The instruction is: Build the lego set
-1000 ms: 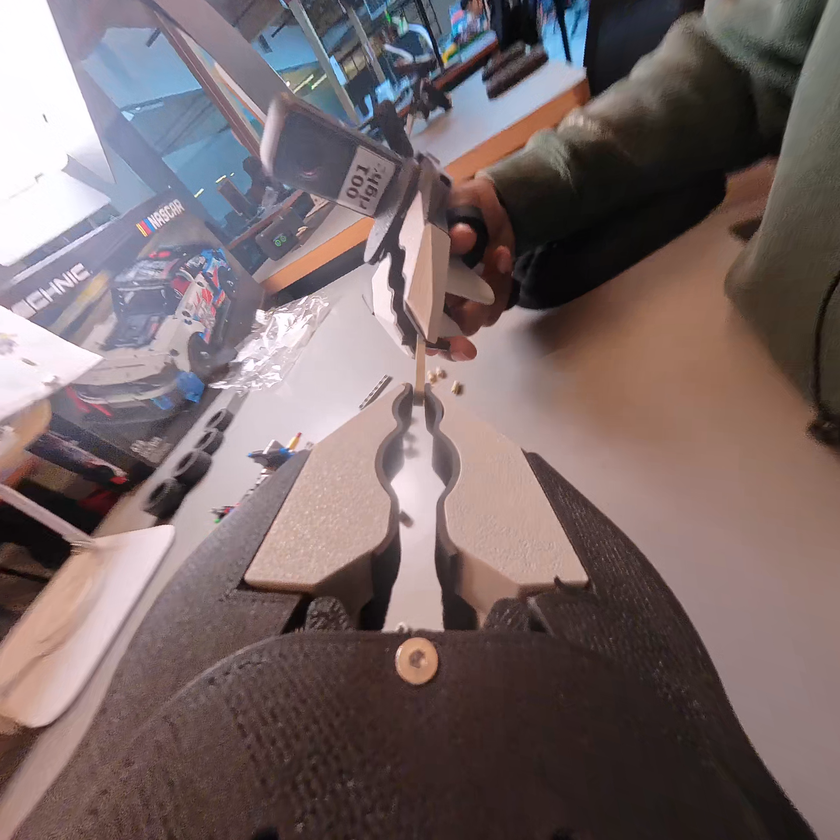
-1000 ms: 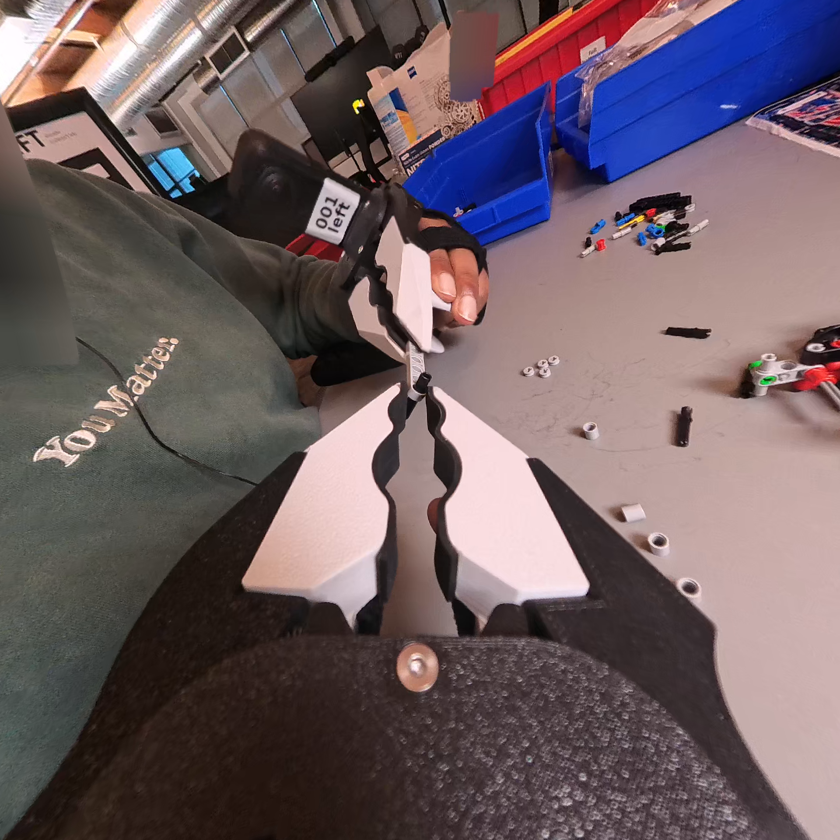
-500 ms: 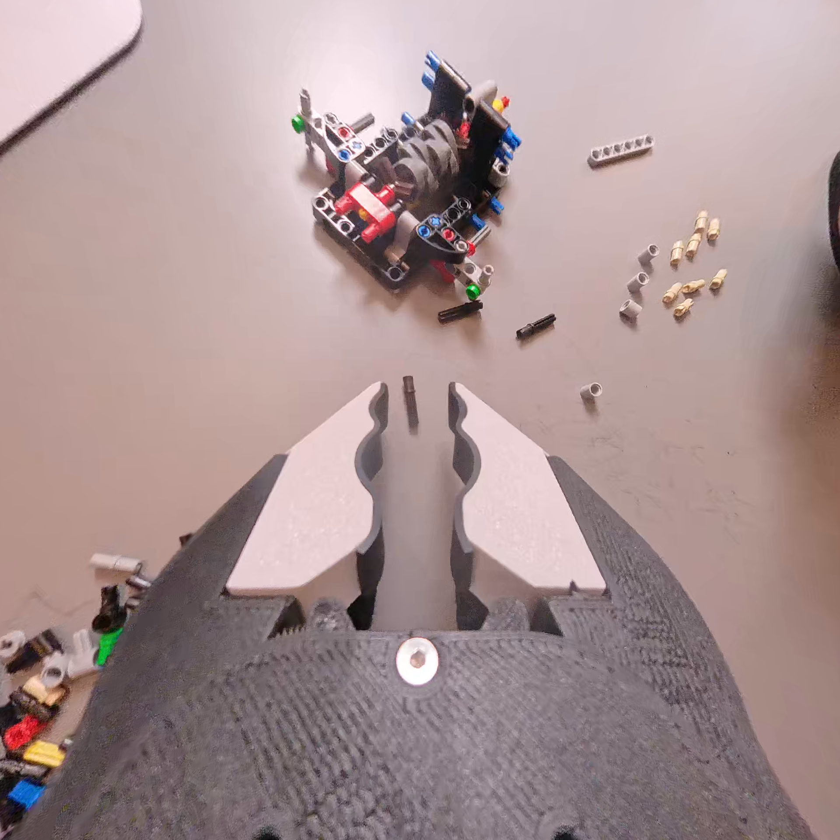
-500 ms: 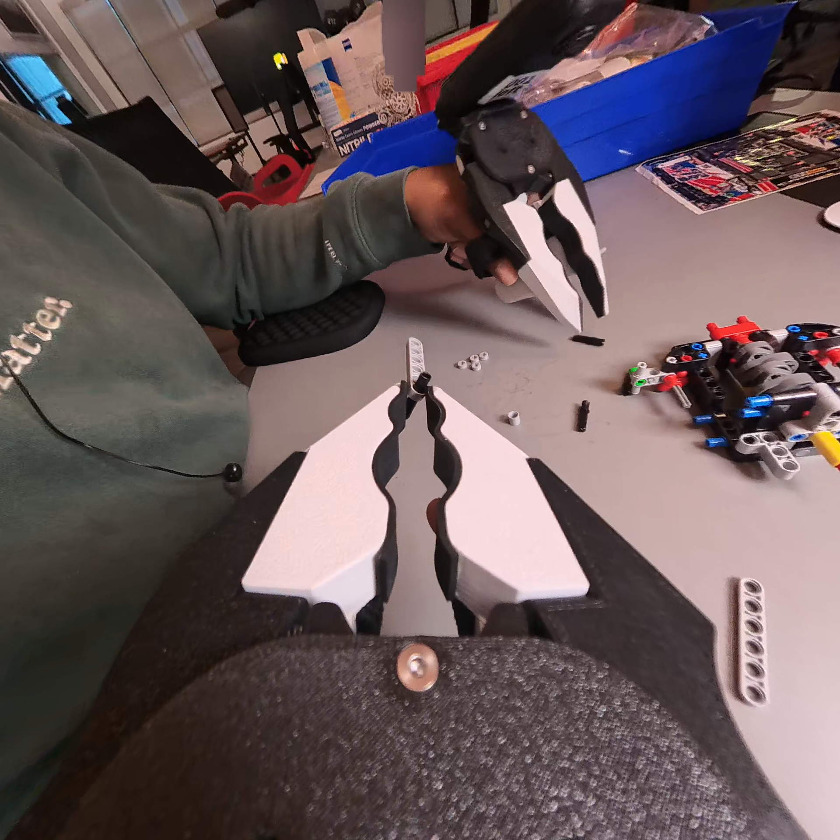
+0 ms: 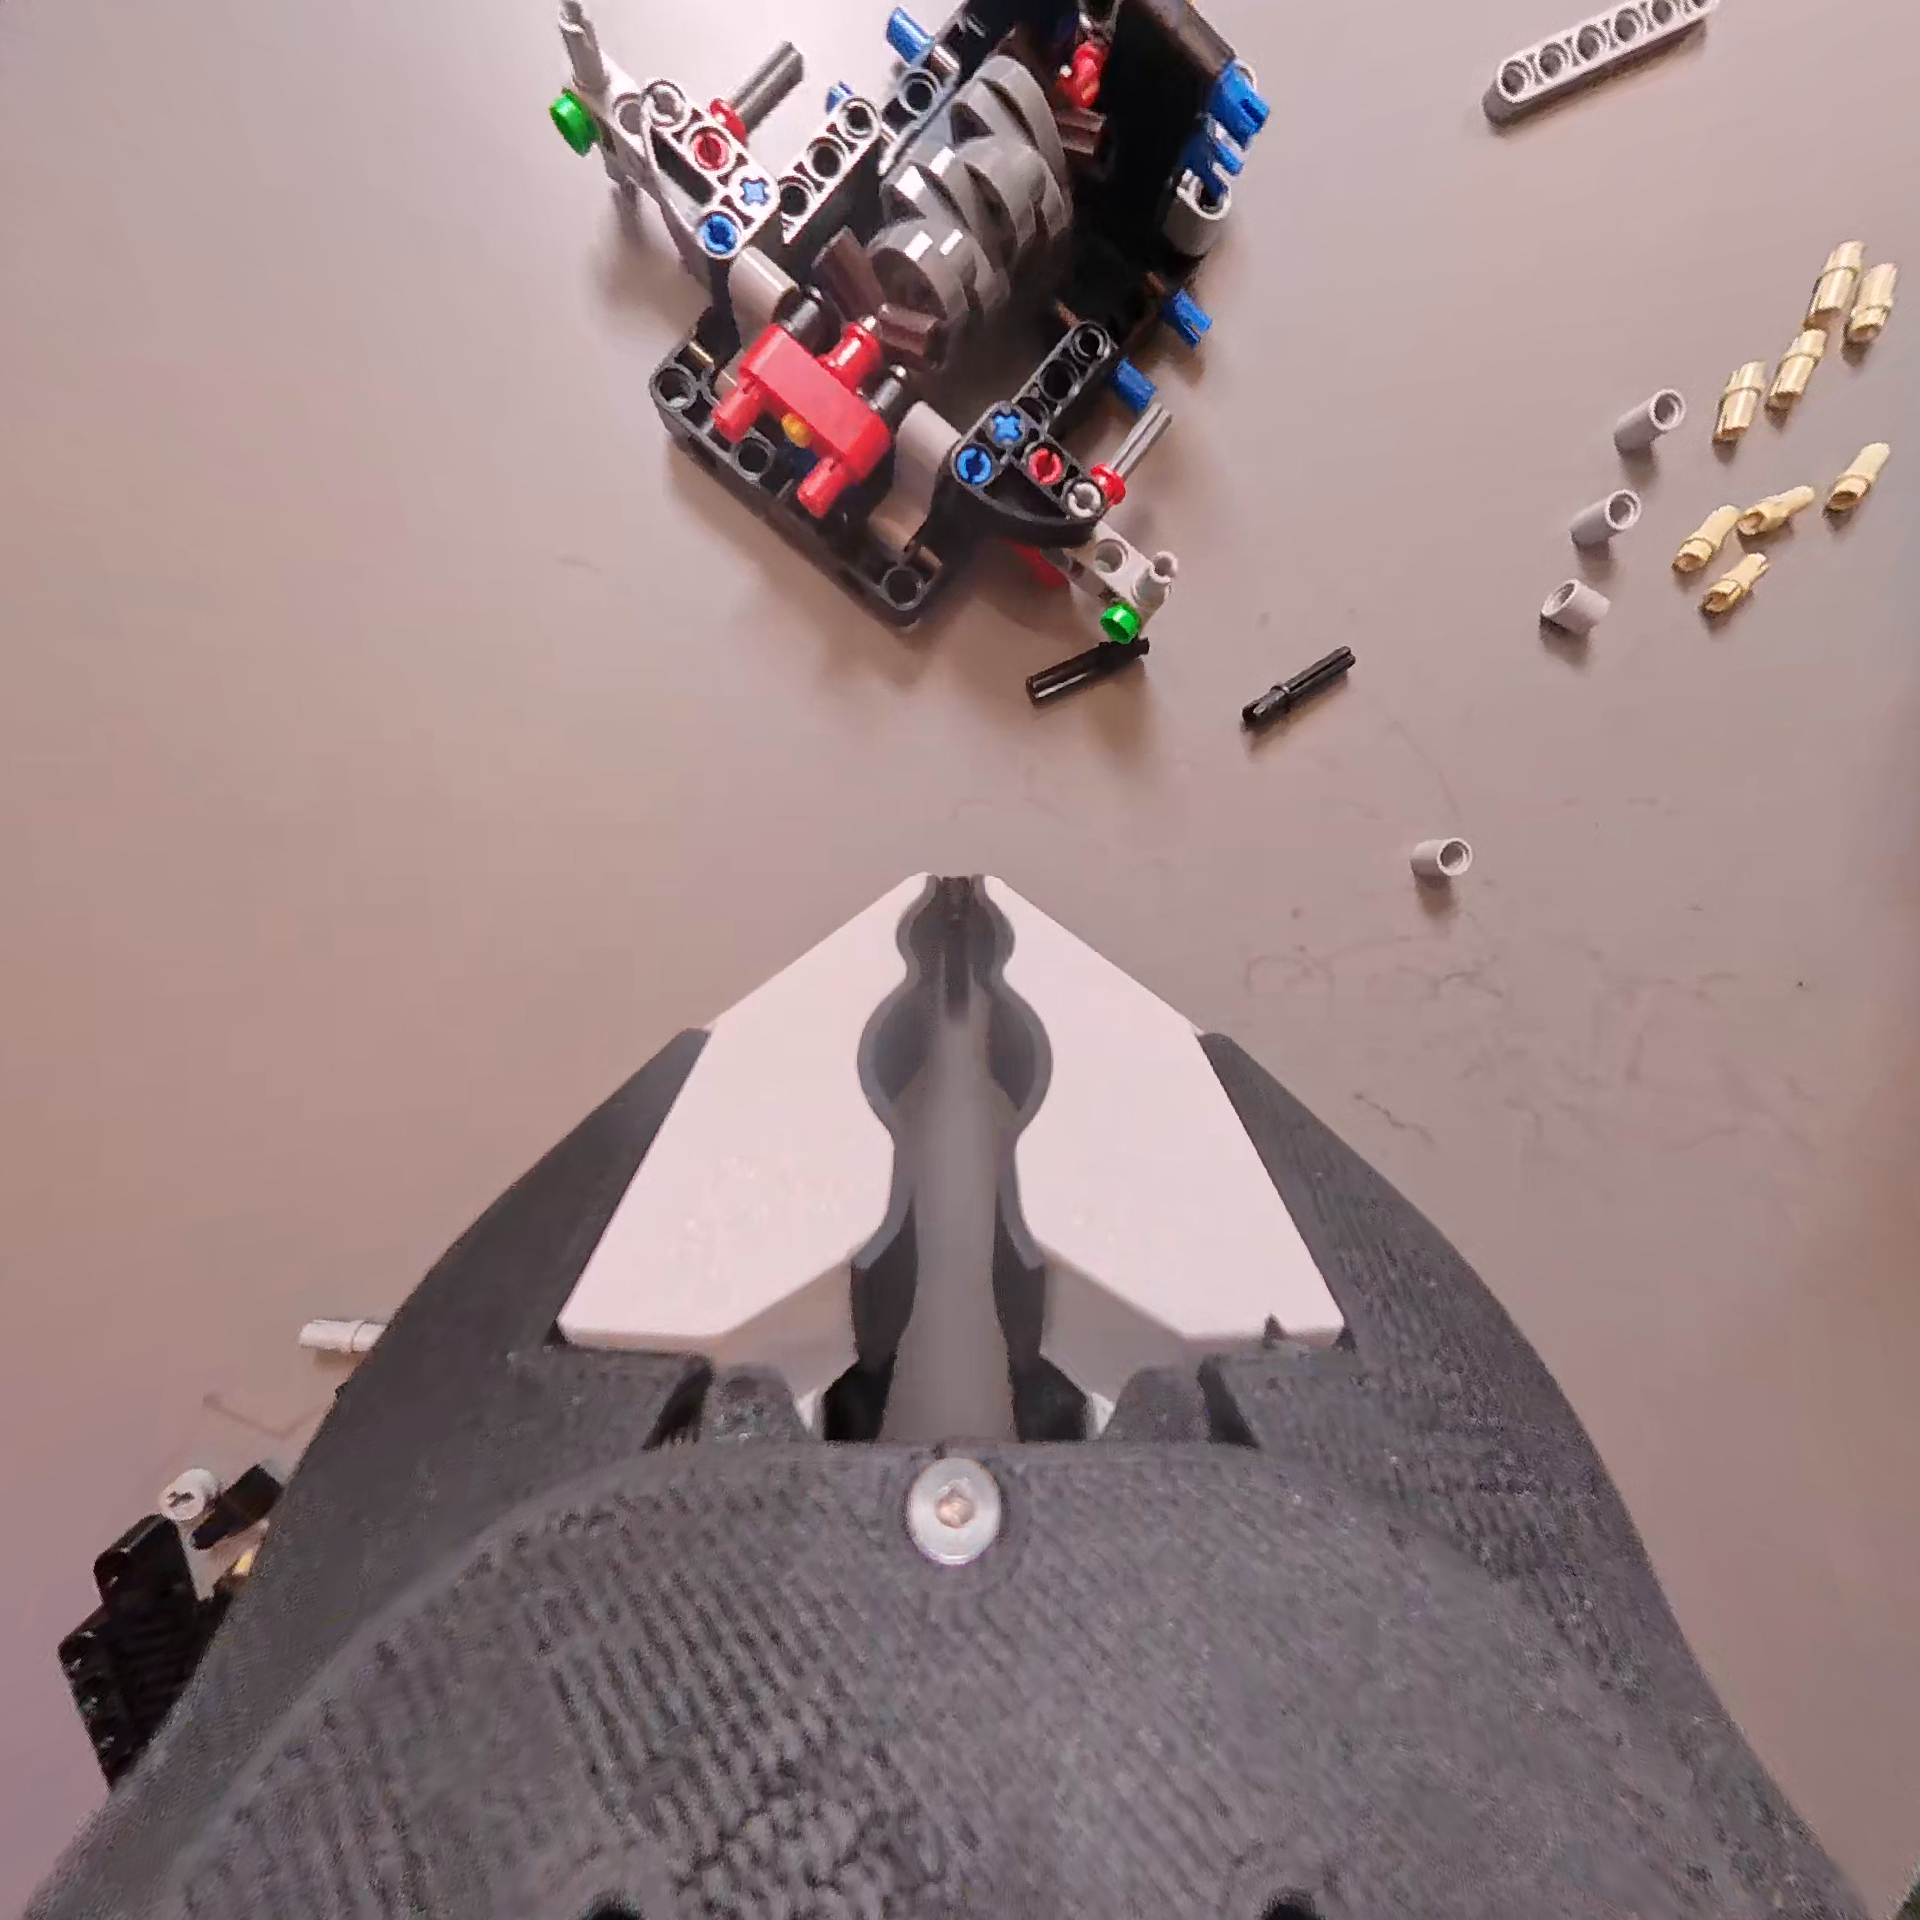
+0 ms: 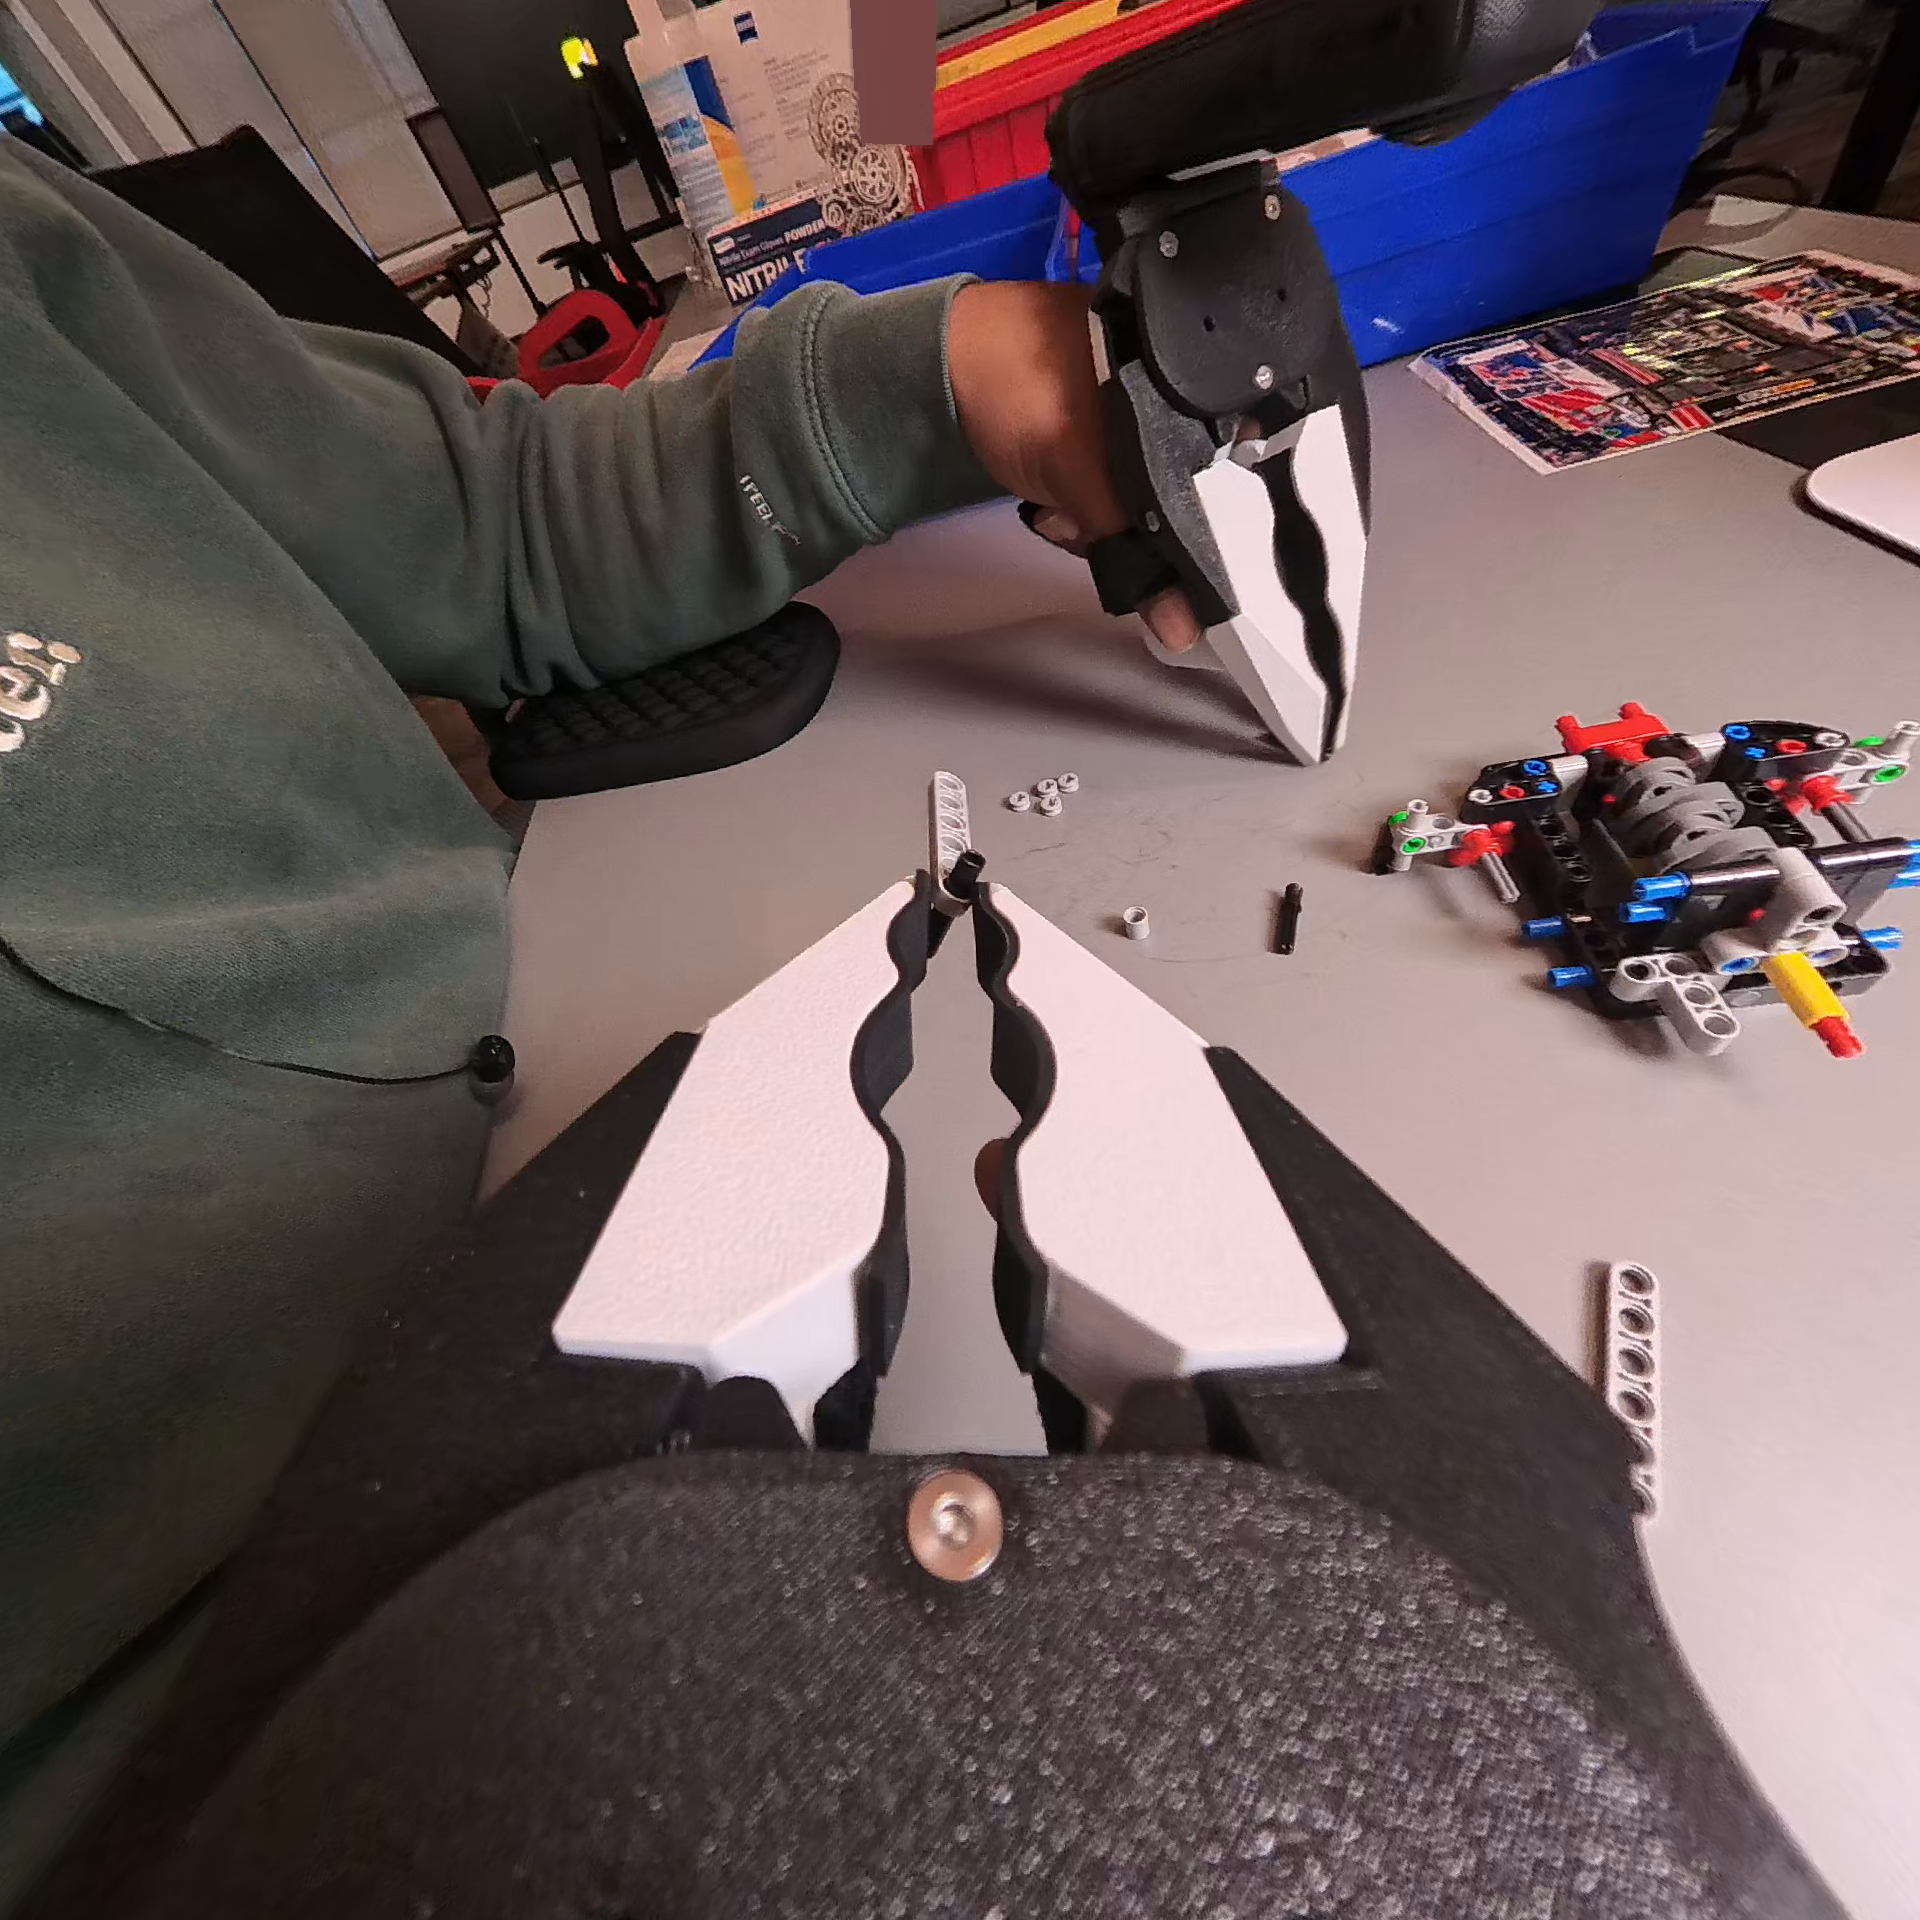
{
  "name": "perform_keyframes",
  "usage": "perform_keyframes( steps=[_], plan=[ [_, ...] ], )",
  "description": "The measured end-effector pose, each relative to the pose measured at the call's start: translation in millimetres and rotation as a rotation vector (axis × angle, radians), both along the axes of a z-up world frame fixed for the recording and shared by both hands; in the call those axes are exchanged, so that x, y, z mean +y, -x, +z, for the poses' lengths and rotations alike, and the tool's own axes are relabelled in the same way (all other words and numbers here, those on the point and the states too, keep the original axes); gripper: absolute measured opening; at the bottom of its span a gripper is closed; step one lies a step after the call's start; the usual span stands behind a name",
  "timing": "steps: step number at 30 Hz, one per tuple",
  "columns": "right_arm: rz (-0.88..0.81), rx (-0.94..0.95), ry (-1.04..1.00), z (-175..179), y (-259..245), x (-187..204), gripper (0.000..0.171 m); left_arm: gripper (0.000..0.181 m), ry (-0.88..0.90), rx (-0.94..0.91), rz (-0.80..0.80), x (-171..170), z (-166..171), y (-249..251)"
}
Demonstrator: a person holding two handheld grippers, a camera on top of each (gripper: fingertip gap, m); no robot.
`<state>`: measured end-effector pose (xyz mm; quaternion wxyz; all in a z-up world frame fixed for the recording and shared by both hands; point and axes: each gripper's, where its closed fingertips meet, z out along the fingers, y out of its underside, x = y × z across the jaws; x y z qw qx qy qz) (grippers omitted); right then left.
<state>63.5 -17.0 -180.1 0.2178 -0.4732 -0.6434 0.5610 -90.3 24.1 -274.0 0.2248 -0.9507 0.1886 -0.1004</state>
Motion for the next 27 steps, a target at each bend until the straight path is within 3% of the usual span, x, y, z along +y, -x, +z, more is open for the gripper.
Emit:
perform_keyframes(
  steps=[1, 5, 11, 14, 19, 27],
  plan=[
    [-0.005, 0.003, -0.005, 0, 0, 1, 0.005, 0.002, -0.01, 0.002, -0.011, -1, 0, 0],
    [-0.028, 0.048, -0.035, 2, 4, 3, 0.005, 0.002, -0.122, -0.187, -0.052, -4, 16, -21],
    [-0.024, 0.206, -0.009, 22, 10, -9, 0.005, 0.001, -0.464, -0.911, -0.074, -26, 118, -82],
    [-0.023, 0.244, 0.017, 25, 14, -16, 0.005, 0.001, -0.572, -1.106, -0.08, -47, 145, -99],
    [-0.011, 0.265, 0.058, 28, 18, -25, 0.005, 0.0, -0.688, -1.128, -0.088, -62, 154, -109],
    [-0.027, 0.285, 0.099, 34, 19, -24, 0.005, 0.001, -0.707, -1.076, -0.127, -65, 154, -115]
  ],
)
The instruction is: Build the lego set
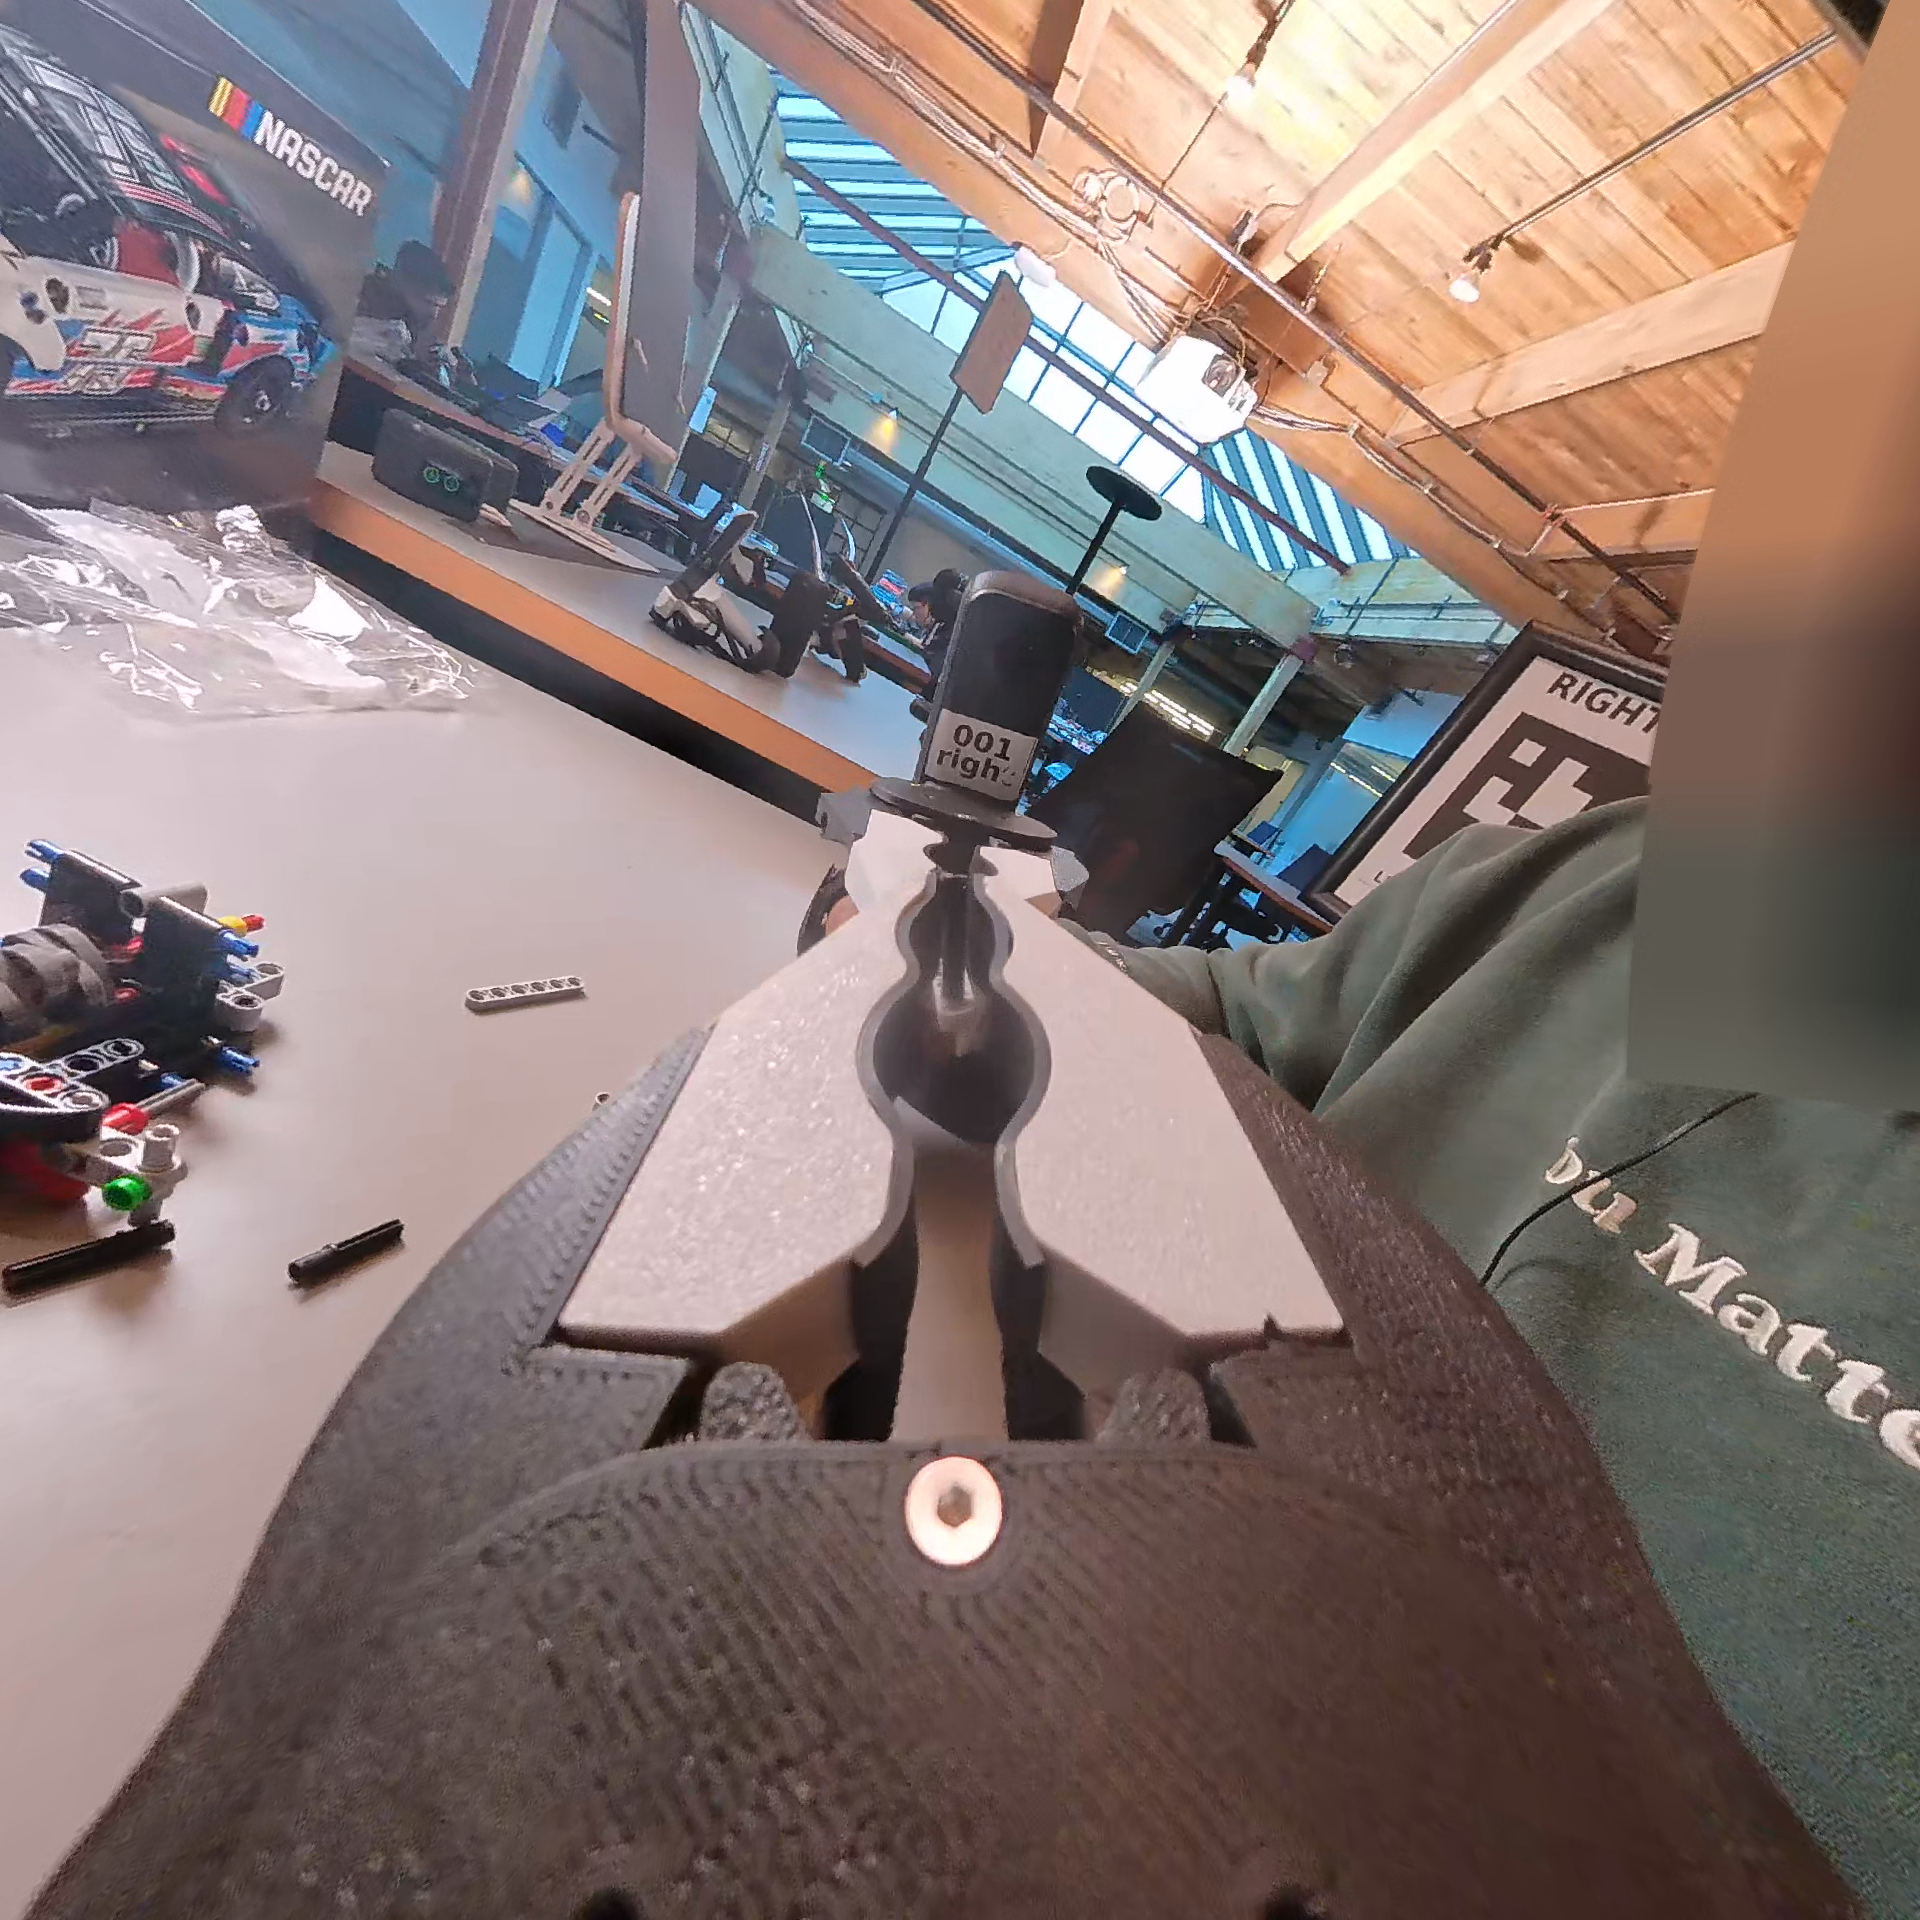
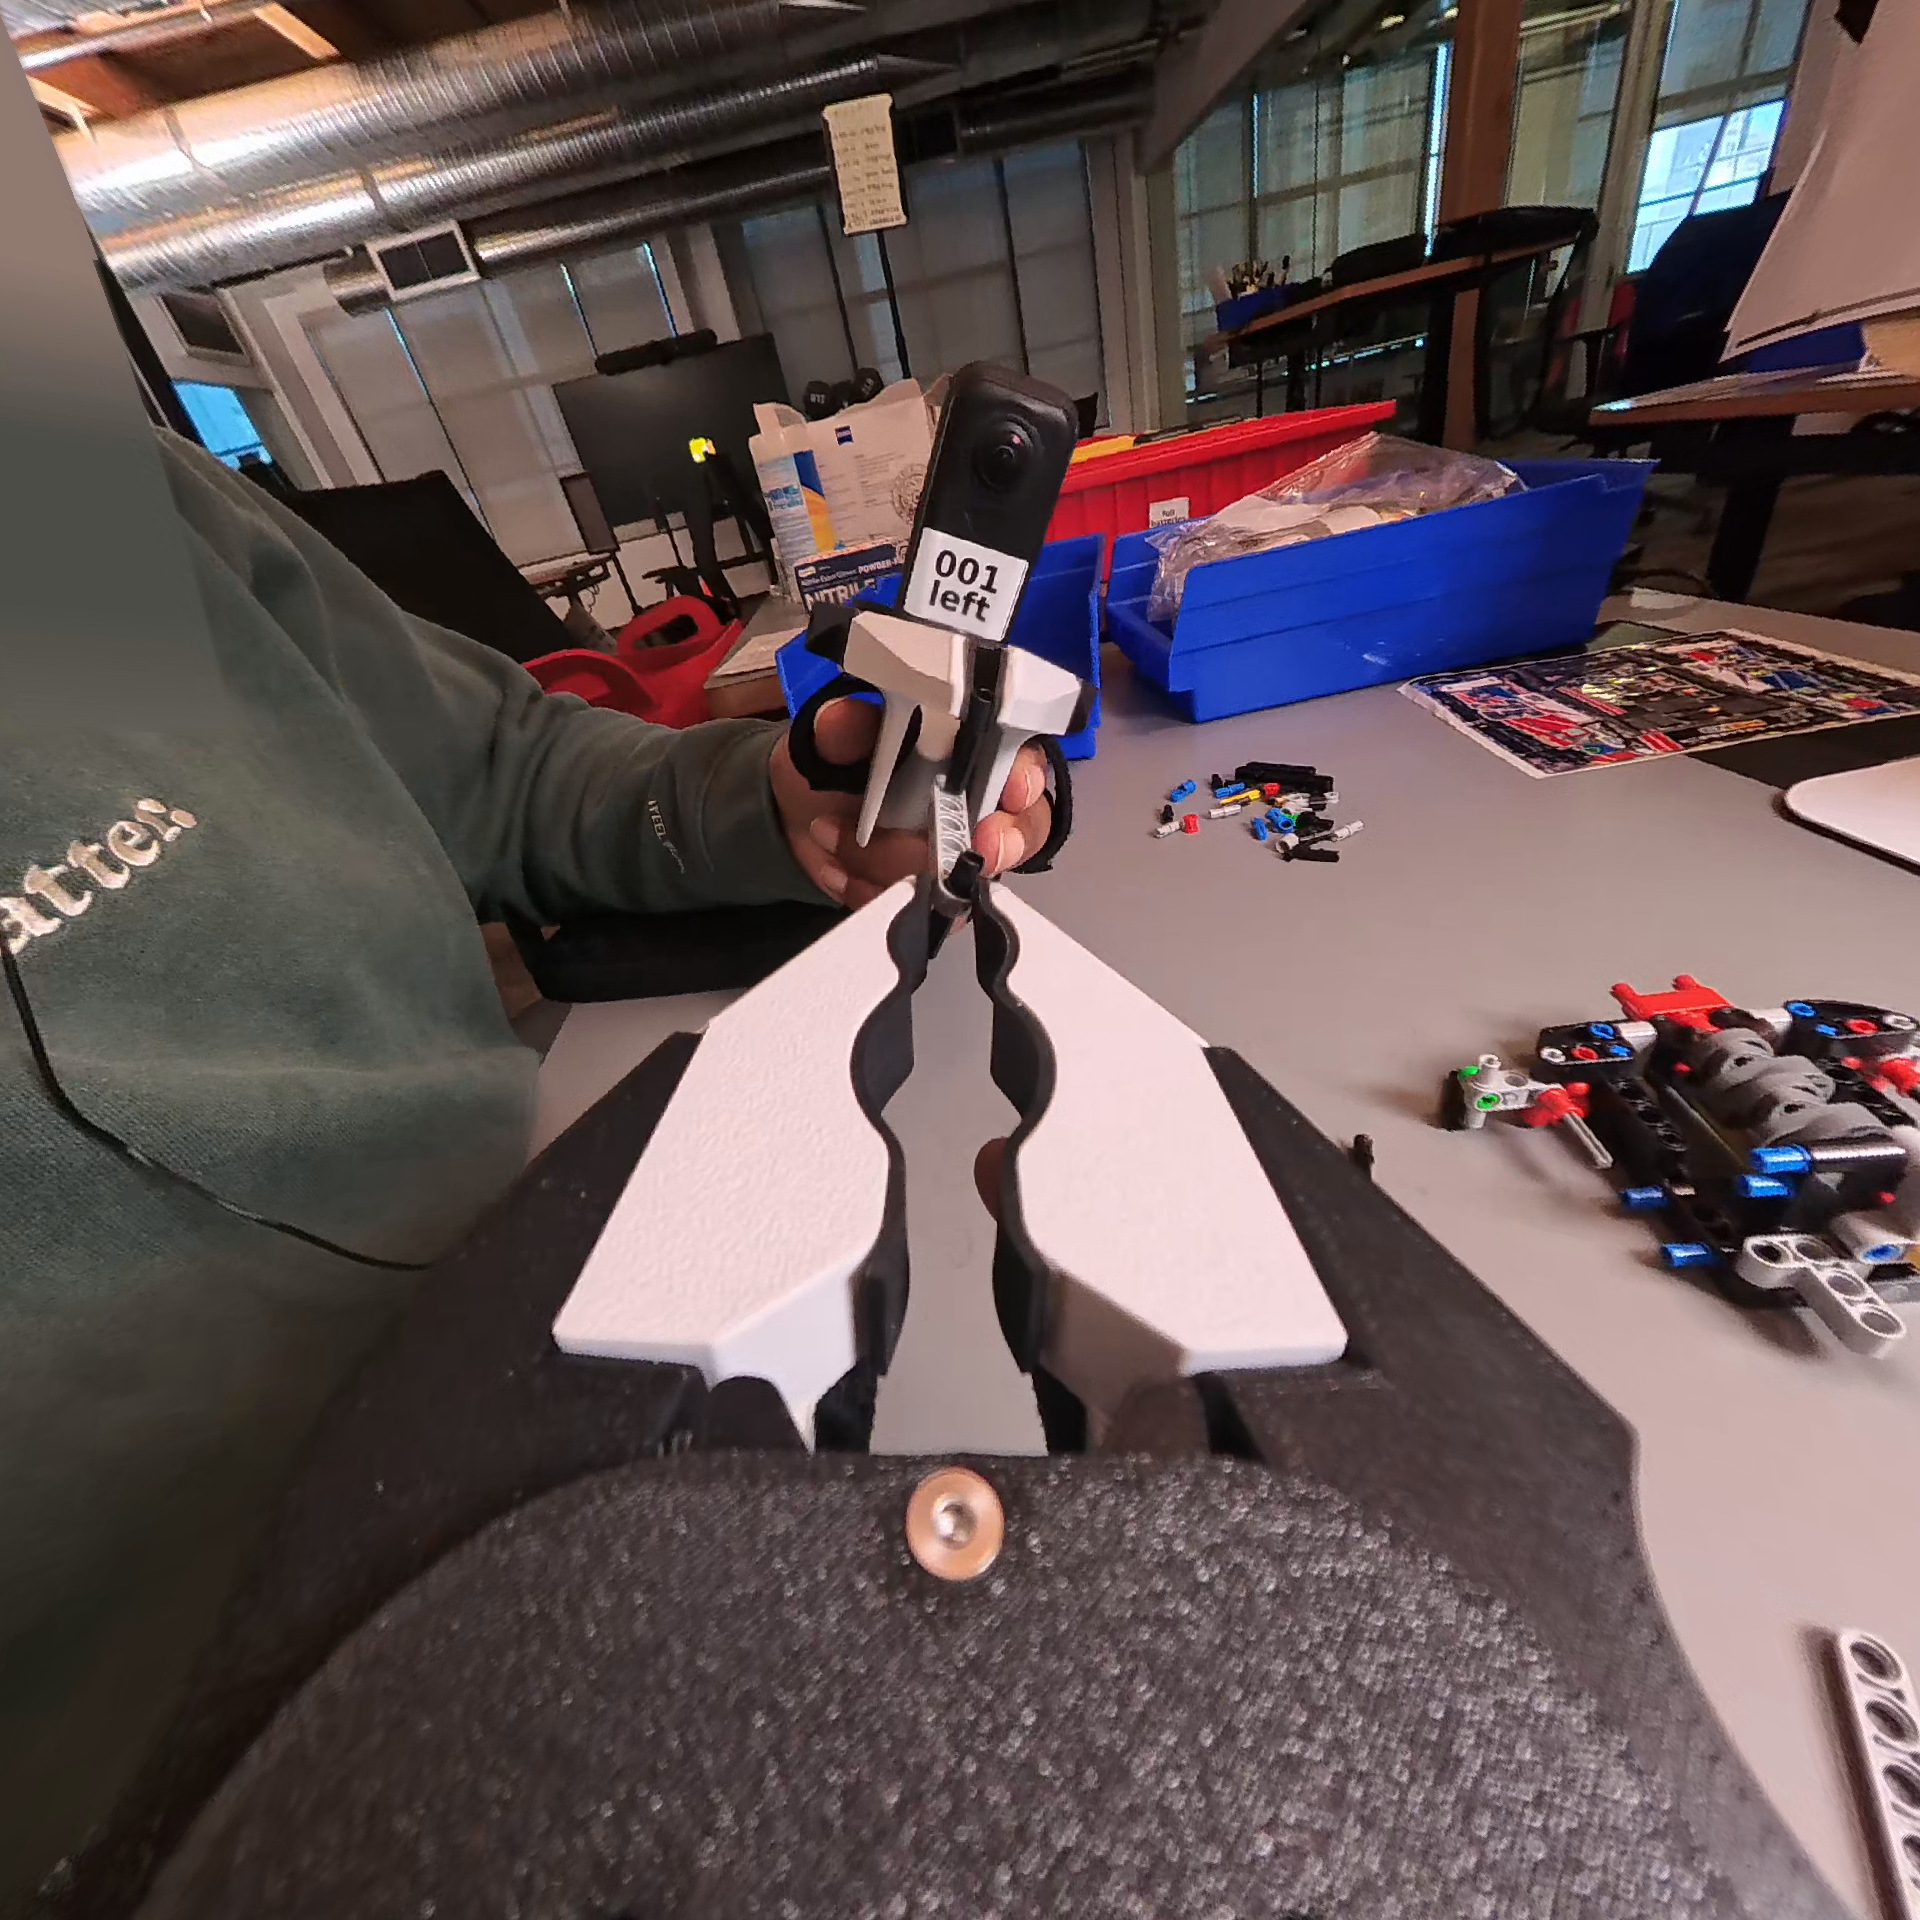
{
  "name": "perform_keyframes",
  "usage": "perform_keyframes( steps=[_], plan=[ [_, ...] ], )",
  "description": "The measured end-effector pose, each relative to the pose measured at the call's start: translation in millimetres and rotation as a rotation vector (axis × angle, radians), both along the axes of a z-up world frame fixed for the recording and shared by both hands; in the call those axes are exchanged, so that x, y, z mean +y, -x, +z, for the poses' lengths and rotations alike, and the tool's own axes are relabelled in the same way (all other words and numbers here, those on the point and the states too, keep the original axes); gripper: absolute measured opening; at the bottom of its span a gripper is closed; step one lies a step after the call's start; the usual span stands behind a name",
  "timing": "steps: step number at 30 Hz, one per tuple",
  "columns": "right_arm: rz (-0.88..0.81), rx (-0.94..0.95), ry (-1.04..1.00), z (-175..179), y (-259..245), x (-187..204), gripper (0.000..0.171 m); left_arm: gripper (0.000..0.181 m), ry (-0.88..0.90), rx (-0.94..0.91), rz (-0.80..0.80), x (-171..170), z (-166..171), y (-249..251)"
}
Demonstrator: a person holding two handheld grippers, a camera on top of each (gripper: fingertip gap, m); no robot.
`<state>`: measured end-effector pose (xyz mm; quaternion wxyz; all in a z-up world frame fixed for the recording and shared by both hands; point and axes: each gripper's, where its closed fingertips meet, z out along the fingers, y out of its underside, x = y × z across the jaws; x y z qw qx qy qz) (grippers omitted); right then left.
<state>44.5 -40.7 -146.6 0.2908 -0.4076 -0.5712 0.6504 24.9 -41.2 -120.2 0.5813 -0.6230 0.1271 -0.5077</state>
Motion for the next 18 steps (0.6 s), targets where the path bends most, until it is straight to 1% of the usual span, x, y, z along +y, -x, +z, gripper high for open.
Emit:
perform_keyframes(
  steps=[9, 18],
  plan=[
    [-0.007, 0.015, 0.039, 5, -1, 4, 0.005, 0.001, -0.007, -0.01, 0.006, 0, 2, 2],
    [-0.035, 0.062, 0.094, 15, 1, 7, 0.005, 0.001, -0.024, -0.072, 0.038, 1, 10, 6]
  ],
)
